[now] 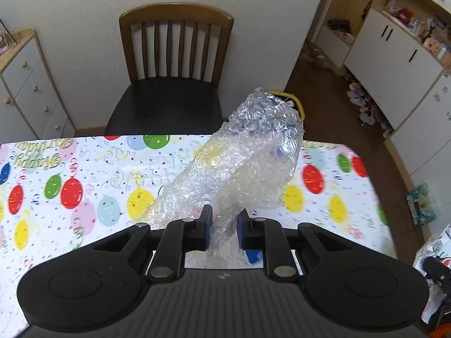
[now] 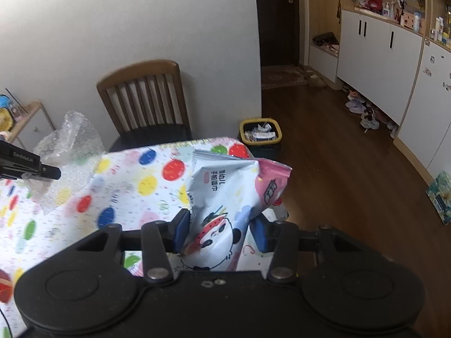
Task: Organize soft objects
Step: 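Carry the snack bag and bubble wrap to the red box with both tools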
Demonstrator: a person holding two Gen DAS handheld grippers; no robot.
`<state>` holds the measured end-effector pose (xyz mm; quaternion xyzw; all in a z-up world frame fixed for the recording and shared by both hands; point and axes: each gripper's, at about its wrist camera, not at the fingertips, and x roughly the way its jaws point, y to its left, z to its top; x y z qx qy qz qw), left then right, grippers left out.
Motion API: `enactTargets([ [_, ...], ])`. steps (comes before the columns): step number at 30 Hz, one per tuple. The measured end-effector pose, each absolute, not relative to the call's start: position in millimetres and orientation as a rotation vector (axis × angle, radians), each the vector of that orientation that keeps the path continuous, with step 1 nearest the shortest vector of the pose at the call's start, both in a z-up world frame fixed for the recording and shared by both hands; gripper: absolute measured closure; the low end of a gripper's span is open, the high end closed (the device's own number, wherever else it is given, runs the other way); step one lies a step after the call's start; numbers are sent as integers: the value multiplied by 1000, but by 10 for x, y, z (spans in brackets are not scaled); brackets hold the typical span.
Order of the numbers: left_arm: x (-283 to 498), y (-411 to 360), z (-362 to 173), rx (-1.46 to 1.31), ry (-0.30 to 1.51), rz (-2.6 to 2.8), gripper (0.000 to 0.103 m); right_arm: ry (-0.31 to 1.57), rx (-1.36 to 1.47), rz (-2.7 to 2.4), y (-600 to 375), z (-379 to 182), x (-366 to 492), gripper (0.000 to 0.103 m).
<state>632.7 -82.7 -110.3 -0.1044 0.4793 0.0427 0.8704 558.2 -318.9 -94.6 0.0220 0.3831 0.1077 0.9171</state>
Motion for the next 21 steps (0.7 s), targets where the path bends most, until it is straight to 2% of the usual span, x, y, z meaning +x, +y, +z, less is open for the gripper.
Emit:
enactTargets([
  [10,5670,-729,-360,-260,984,46,86,770,8,335,-2873,-268,4939,58],
  [21,4671,-224,243,-279,897,6,86,723,-36,473,-2078,287,4260,58],
])
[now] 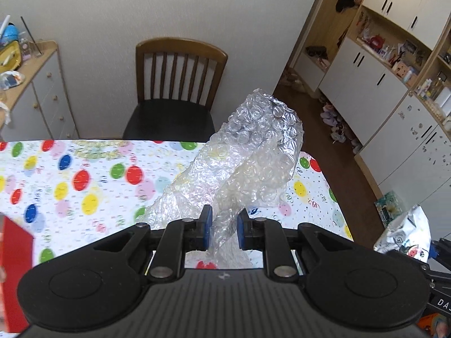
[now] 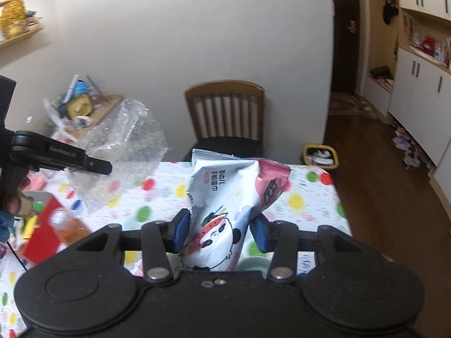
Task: Organize soft objects
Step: 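Carry the snack bag and bubble wrap to the red box with both tools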
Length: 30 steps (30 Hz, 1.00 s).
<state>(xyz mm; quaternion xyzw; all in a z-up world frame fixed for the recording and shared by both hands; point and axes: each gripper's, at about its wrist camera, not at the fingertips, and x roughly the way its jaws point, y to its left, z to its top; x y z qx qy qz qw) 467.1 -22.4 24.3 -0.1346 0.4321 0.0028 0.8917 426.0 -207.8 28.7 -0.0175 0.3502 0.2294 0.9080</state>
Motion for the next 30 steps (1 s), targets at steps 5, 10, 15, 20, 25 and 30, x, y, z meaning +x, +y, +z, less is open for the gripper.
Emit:
enactTargets([
  [5,4256,187,491,-300,869,1,86,688,-73,538,-1589,465,4048,58],
  [10,3824,692,712,-323,842,26,86,671,-96,617,-1053,598,3829,58],
  [15,3345,1266,951,-332,795,76,86,650,-130,698,-463,680,3572,58],
  [20,2889,1833,1022,-340,786,143,86,651,-159,769,147,665,3359,58],
  [25,2496,2367,949,-354,792,221,86,666,-184,820,725,580,3160,58],
  [30,2223,2853,770,-371,814,287,86,695,-217,861,1302,434,3069,58],
])
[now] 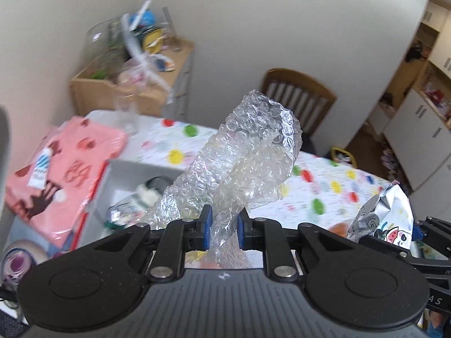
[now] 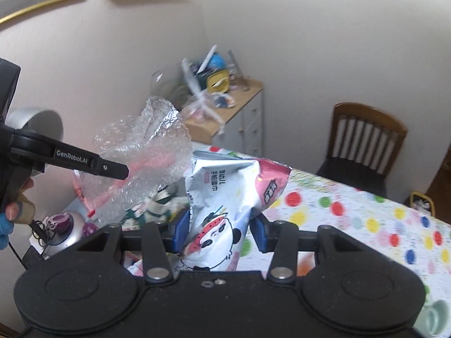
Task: Organize soft objects
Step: 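Carry the snack bag and bubble wrap to the red box with both tools, then lower both items into the box and open both tools to release them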
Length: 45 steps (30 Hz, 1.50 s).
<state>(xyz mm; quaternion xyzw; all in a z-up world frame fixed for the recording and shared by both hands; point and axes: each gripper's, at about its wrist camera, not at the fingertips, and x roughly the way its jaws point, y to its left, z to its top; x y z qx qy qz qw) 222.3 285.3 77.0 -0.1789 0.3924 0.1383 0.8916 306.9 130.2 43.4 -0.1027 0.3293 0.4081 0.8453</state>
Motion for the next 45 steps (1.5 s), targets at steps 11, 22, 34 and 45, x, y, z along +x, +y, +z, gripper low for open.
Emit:
enactTargets([
  [11,2040,3601,27,-401,905,427,86,777,-290,878,2302,-93,3018,58],
  [22,2125,4012,-506,-416,965,496,86,833,-337,872,2810,-581,3093,58],
  [34,2302,4061,-999,-374,1024,493,86,889,-375,835,3031,-1018,3202,57],
  [45,2357,3997,-1323,-361,1103,421,86,940,-381,832,3102,-1222,3221,50],
])
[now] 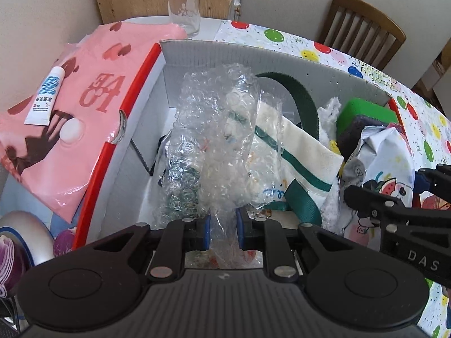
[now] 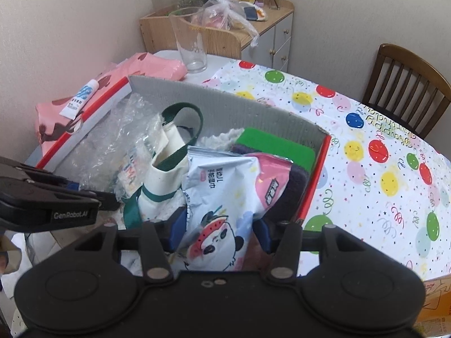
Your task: Organize soft objects
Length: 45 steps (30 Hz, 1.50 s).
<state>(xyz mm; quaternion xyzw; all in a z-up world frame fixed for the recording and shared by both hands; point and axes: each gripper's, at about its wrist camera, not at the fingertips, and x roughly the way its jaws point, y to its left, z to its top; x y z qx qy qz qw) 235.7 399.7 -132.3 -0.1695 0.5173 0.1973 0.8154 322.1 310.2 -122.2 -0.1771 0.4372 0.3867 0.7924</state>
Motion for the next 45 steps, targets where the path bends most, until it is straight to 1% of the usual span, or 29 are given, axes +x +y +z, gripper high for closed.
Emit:
enactTargets([
  [1,2361,4002,-1336,-361,1106,417,86,941,-391,833,3110,-1217,3213,46],
  [2,2363,4007,-1343,-364,1105,413,86,944,-401,839,3116,-1210,3204,36],
  [3,2361,4011,-1344,-369,1102,410,86,938,-405,845,3117,-1196,3189,30],
  [7,2339,3990,-1297,-349,1081,398,85,912,-391,853,3063,-1089,3168,29],
  [9,2320,3970,-1259,-338,1067,395,80,905,-370,852,3016,-1030,3168,26],
  [10,2306,3961,-1241,-334,1062,397,72,900,-360,853,2988,-995,3164,25],
  [11,2291,3955,-1222,-333,1055,396,57,897,-352,855,2961,-962,3159,23],
  [12,2273,3948,-1202,-335,1049,392,45,894,-345,858,2935,-931,3153,22],
  [13,2252,3939,-1183,-333,1043,391,25,888,-338,858,2906,-899,3146,22],
  [14,2234,3932,-1164,-328,1036,387,21,884,-332,857,2877,-869,3141,21],
  [17,2145,3887,-1054,-302,978,393,21,873,-305,860,2774,-775,3123,20],
  [27,1865,3585,-603,-218,846,337,21,809,-193,893,2272,-411,2898,10],
  [28,1823,3540,-560,-214,832,333,21,799,-182,895,2212,-367,2859,9],
  [29,1777,3491,-518,-210,814,325,18,785,-172,900,2157,-321,2817,8],
  [31,1684,3387,-431,-201,782,309,16,756,-163,913,2047,-226,2729,6],
  [37,1421,3094,-172,-176,693,284,15,645,-145,930,1758,52,2424,1],
  [39,1327,3008,-99,-177,663,278,7,607,-137,930,1674,119,2328,0],
  [40,1290,2965,-68,-173,652,274,0,590,-131,931,1627,148,2277,0],
  [45,1090,2770,75,-158,582,261,0,493,-122,925,1424,239,2035,0],
])
